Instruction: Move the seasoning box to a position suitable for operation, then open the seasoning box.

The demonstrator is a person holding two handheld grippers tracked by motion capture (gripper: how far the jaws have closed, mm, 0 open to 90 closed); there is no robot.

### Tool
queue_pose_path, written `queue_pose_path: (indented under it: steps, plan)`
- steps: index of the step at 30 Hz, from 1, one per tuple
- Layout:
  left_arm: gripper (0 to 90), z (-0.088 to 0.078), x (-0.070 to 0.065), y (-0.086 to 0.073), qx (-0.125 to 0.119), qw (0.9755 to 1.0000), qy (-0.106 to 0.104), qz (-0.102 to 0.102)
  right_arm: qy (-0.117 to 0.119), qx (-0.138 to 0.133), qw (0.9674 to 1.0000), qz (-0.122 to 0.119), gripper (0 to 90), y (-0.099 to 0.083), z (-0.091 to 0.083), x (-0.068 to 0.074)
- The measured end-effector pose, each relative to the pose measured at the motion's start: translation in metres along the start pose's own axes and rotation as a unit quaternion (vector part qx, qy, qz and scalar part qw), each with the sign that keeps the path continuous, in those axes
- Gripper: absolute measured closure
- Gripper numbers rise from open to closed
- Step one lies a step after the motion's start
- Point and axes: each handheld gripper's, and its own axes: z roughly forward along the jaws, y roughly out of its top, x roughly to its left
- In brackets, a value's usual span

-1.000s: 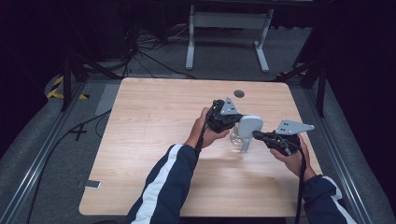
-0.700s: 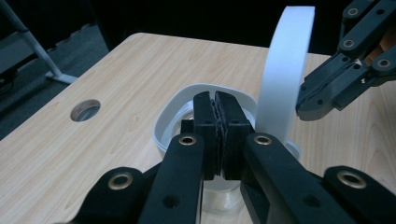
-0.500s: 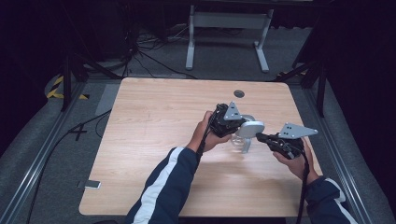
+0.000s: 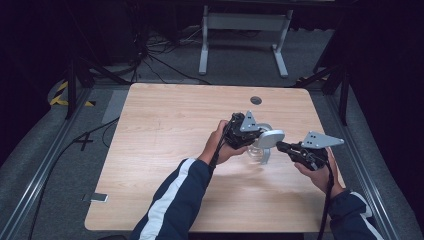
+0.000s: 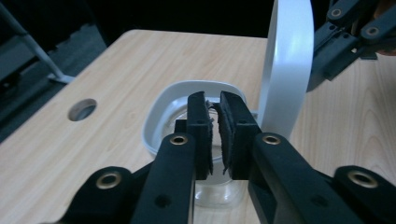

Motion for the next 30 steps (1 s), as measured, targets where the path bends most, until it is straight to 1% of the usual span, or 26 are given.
queue_pose_path:
  steps: [1, 2, 4, 5, 6, 7, 9, 10, 11, 12, 13, 14, 15, 16, 17, 18, 20, 21, 22, 24, 25, 27, 28, 29, 30]
  plan:
    - [81.5, -0.003, 0.0, 0.0, -0.007, 1.0, 0.002, -0.006, 0.0, 0.0, 1.0, 0.0, 83.8, 0.0, 0.0, 0.0]
    - [80.2, -0.006, 0.001, 0.0, -0.007, 1.0, 0.002, -0.004, -0.001, 0.005, 1.0, -0.002, 82.3, 0.0, -0.001, 0.001]
    - [78.4, -0.015, 0.003, -0.002, -0.006, 0.9999, 0.009, 0.004, -0.006, 0.004, 1.0, -0.005, 79.7, 0.001, -0.002, 0.002]
    - [77.8, -0.018, 0.003, -0.003, -0.005, 0.9999, 0.01, 0.003, -0.005, 0.003, 1.0, -0.005, 79.1, 0.002, -0.003, 0.002]
    - [77.1, -0.021, 0.003, -0.005, -0.005, 0.9999, 0.01, -0.002, -0.008, 0.004, 0.9999, -0.008, 78.4, 0.002, -0.004, 0.002]
    - [76.1, -0.025, 0.004, -0.007, -0.004, 0.9999, 0.014, 0.003, -0.01, 0.003, 0.9999, -0.008, 76.4, 0.003, -0.005, 0.003]
    - [75.8, -0.033, 0.004, -0.012, 0.001, 0.9999, 0.016, 0.002, -0.014, 0.004, 0.9999, -0.006, 74.1, 0.003, -0.007, 0.004]
    - [75.6, -0.036, 0.005, -0.013, 0.003, 0.9998, 0.017, 0.008, -0.015, 0.005, 0.9998, -0.006, 73.0, 0.004, -0.009, 0.005]
    - [75.1, -0.036, 0.005, -0.013, 0.003, 0.9998, 0.017, 0.008, -0.015, 0.005, 0.9998, -0.006, 73.0, 0.004, -0.009, 0.005]
    - [75.1, -0.042, 0.004, -0.018, 0.004, 0.9998, 0.019, -0.001, -0.017, 0.006, 0.9998, -0.008, 71.8, 0.004, -0.01, 0.005]
    - [74.3, -0.046, 0.005, -0.02, 0.008, 0.9997, 0.021, 0.006, -0.02, 0.009, 0.9997, -0.011, 69.7, 0.004, -0.012, 0.007]
    - [73.2, -0.051, 0.004, -0.024, 0.009, 0.9997, 0.022, -0.003, -0.021, 0.01, 0.9997, -0.012, 68.2, 0.004, -0.013, 0.007]
    - [72.6, -0.055, 0.005, -0.026, 0.014, 0.9996, 0.024, 0.007, -0.023, 0.011, 0.9996, -0.012, 66.6, 0.004, -0.015, 0.007]
    - [71.6, -0.06, 0.005, -0.03, 0.017, 0.9995, 0.028, 0.003, -0.023, 0.013, 0.9996, -0.009, 64.9, 0.003, -0.015, 0.007]
    - [70.4, -0.066, 0.006, -0.033, 0.021, 0.9993, 0.029, 0.008, -0.025, 0.016, 0.9995, -0.009, 63.3, 0.002, -0.016, 0.007]
    - [68.5, -0.07, 0.006, -0.037, 0.024, 0.9992, 0.03, 0.006, -0.027, 0.019, 0.9994, -0.01, 61.9, 0.002, -0.017, 0.007]
    - [65.9, -0.08, 0.007, -0.045, 0.034, 0.9989, 0.032, 0.007, -0.03, 0.023, 0.9992, -0.015, 60.6, 0.0, -0.018, 0.008]
    - [64.3, -0.084, 0.006, -0.049, 0.04, 0.9986, 0.035, 0.005, -0.03, 0.026, 0.9992, -0.01, 59.1, -0.001, -0.019, 0.009]
    - [62.9, -0.088, 0.005, -0.053, 0.05, 0.9978, 0.043, 0.009, -0.033, 0.028, 0.999, -0.014, 57.6, -0.001, -0.02, 0.009]
    - [61.2, -0.098, 0.003, -0.065, 0.064, 0.9964, 0.053, 0.012, -0.035, 0.035, 0.9987, -0.013, 56.4, -0.003, -0.022, 0.011]
    - [60.0, -0.102, 0.002, -0.068, 0.067, 0.9961, 0.056, 0.012, -0.036, 0.038, 0.9985, -0.017, 55.7, -0.005, -0.024, 0.012]
    - [58.8, -0.111, -0.002, -0.081, 0.08, 0.9943, 0.069, 0.014, -0.039, 0.045, 0.9981, -0.02, 54.6, -0.008, -0.027, 0.014]
    - [57.5, -0.111, -0.002, -0.081, 0.08, 0.9943, 0.069, 0.014, -0.038, 0.05, 0.9978, -0.023, 54.0, -0.01, -0.029, 0.014]
    - [57.5, -0.116, -0.003, -0.086, 0.087, 0.9935, 0.072, 0.015, -0.038, 0.05, 0.9978, -0.023, 54.0, -0.01, -0.029, 0.014]
    - [56.4, -0.124, -0.005, -0.096, 0.095, 0.9923, 0.079, 0.006, -0.042, 0.059, 0.9971, -0.024, 52.8, -0.015, -0.031, 0.015]
